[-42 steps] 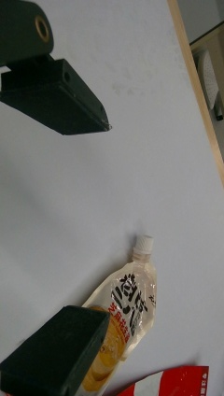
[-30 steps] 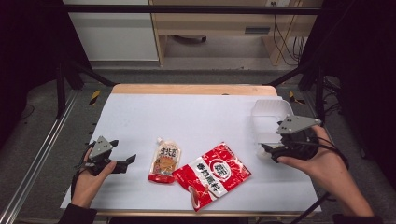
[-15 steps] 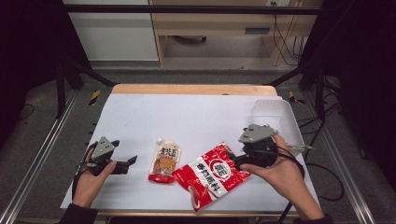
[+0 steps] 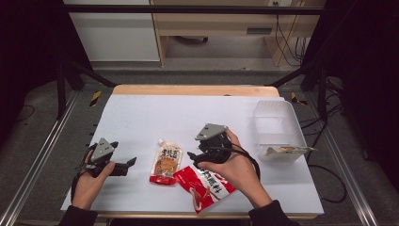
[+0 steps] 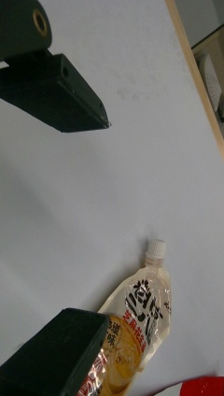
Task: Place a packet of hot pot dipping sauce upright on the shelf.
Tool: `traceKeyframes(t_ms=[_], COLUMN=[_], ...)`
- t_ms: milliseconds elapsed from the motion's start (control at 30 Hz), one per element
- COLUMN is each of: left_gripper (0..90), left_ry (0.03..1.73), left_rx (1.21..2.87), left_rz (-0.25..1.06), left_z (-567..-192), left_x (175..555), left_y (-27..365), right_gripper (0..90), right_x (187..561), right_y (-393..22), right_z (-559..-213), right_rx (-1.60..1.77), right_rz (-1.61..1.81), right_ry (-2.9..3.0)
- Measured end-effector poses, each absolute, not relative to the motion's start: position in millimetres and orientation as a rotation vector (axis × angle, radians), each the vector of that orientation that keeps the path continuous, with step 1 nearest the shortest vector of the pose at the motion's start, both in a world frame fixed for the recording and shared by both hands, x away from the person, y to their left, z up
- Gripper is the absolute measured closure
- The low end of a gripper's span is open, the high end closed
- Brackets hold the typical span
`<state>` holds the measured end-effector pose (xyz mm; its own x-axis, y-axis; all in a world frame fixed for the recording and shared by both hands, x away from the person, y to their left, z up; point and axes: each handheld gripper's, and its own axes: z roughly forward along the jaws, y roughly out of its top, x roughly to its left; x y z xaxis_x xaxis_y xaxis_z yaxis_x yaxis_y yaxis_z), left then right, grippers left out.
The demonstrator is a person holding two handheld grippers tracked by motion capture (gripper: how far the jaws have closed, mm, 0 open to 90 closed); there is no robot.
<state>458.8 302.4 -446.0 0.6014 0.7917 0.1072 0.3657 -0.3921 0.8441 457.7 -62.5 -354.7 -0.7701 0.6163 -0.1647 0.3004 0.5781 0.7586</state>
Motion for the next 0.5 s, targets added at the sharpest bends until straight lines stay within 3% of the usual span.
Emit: traceKeyframes(t_ms=[233,333,500], left_gripper=[6.3,6.5,6.6], left_ry=[0.939,0.966,0.989], left_rx=[1.981,1.973,1.964], left_rz=[0.676,0.707,0.731], left_z=[-446,-446,-445], left_x=[455,451,443], left_y=[305,309,317], right_gripper=[18.8,11.6,12.3], right_x=[478,489,497], right_y=[-33,-21,-13], right_z=[-361,-363,-363], right_rx=[0.745,0.773,0.782], right_rz=[1.014,1.002,1.013], right_ry=[2.411,2.419,2.398])
